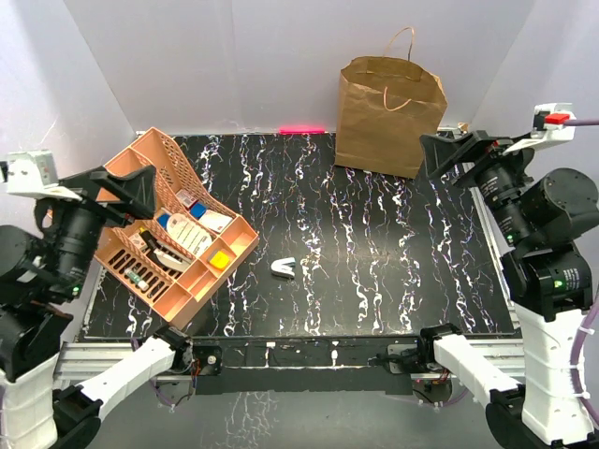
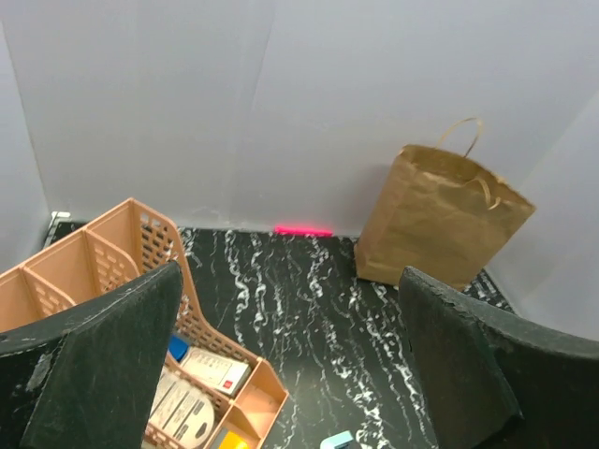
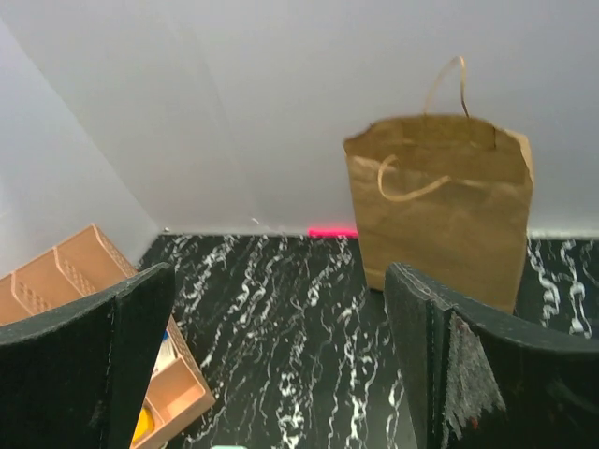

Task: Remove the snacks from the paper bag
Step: Adjust the paper bag at the center of the board.

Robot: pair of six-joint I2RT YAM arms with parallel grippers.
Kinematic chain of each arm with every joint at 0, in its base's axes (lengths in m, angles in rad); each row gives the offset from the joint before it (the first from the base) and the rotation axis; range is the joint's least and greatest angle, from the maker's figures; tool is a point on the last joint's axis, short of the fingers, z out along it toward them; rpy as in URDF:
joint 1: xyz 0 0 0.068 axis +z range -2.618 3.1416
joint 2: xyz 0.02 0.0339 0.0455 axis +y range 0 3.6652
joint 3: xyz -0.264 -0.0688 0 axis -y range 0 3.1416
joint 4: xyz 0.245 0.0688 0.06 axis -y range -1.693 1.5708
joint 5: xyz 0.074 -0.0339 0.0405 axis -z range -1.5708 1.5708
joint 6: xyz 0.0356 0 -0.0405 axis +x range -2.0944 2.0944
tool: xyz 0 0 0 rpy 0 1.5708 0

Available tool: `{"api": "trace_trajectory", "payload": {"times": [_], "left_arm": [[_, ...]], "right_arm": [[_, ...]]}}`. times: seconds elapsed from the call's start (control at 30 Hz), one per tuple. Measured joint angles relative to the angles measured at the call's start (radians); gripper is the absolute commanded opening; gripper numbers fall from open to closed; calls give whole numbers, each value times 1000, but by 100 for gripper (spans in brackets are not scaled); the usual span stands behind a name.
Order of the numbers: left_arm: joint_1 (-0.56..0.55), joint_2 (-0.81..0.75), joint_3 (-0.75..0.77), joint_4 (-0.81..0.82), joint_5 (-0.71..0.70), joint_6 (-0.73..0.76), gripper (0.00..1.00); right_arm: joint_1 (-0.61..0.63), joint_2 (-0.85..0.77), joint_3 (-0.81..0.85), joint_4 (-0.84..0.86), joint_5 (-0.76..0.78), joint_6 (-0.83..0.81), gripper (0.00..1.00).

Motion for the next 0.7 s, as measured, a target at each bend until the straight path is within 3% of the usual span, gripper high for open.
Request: {"api": "trace_trajectory", "payload": {"times": [0.23,0.7], "left_arm": [[91,-2,-155,63,71,-16,98],[145,4,-480,319,496,-46,98]], "right_arm": [[-19,-53,-120,-98,73,50,98],[-66,-377,-320,-271,107,153,98]]}}
